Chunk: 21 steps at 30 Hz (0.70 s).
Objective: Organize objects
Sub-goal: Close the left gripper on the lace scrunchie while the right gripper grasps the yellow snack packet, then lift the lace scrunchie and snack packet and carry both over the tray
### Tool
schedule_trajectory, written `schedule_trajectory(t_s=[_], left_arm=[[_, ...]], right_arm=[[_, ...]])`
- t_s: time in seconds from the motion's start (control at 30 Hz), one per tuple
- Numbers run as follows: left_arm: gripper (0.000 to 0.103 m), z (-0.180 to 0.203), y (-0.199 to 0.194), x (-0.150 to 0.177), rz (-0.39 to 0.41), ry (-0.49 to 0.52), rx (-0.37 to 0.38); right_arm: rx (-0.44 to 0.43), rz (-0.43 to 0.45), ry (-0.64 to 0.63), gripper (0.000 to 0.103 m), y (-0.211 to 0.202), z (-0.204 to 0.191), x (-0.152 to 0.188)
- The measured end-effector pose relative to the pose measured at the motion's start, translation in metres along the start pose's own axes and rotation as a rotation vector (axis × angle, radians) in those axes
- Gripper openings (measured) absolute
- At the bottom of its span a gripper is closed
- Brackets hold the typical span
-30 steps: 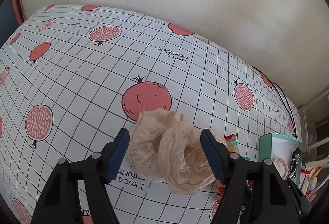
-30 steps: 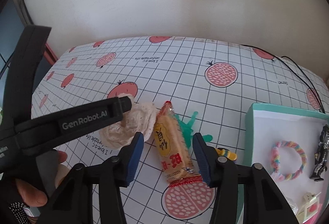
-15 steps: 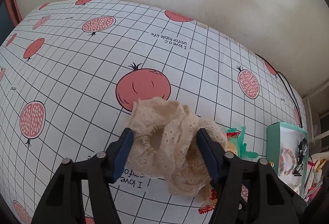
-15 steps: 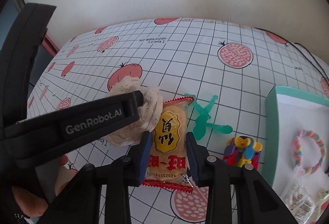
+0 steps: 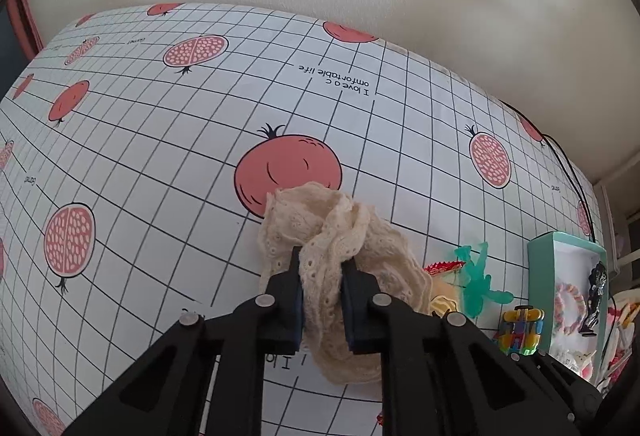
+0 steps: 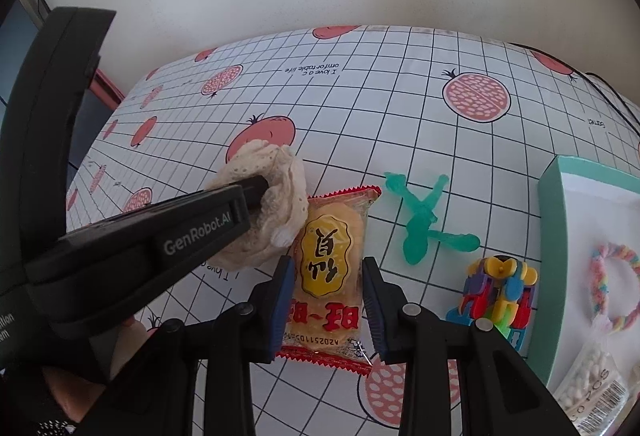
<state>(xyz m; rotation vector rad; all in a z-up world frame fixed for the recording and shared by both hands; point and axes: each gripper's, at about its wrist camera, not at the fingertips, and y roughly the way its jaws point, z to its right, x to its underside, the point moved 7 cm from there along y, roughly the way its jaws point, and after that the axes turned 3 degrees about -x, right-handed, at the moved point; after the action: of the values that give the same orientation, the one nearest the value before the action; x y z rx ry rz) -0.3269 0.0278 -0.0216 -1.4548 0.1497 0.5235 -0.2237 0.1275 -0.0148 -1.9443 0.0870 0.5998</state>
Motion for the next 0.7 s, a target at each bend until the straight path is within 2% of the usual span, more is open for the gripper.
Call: schedule_trajectory(t_s=[0.17,0.5,0.7], left_arm=[[0.012,-0.014,-0.001,-0.004,0.014,0.004,-0.072],[0.011,-0.049,-0.010,-0.011,0.026,-0.067,-0.086],[0.011,-0.059,-0.015,-0.015,0.039,-0.099,-0.082]], right_arm=[[0.002,-0.008,-0.006,0.036,0.002,-0.005,0.000],[-0.001,-0.007,-0.016,0.037,0.007,-0.016,-0.001],[-0.003,-0.013,-0.021,0.043,0.010,-0.020,0.000]])
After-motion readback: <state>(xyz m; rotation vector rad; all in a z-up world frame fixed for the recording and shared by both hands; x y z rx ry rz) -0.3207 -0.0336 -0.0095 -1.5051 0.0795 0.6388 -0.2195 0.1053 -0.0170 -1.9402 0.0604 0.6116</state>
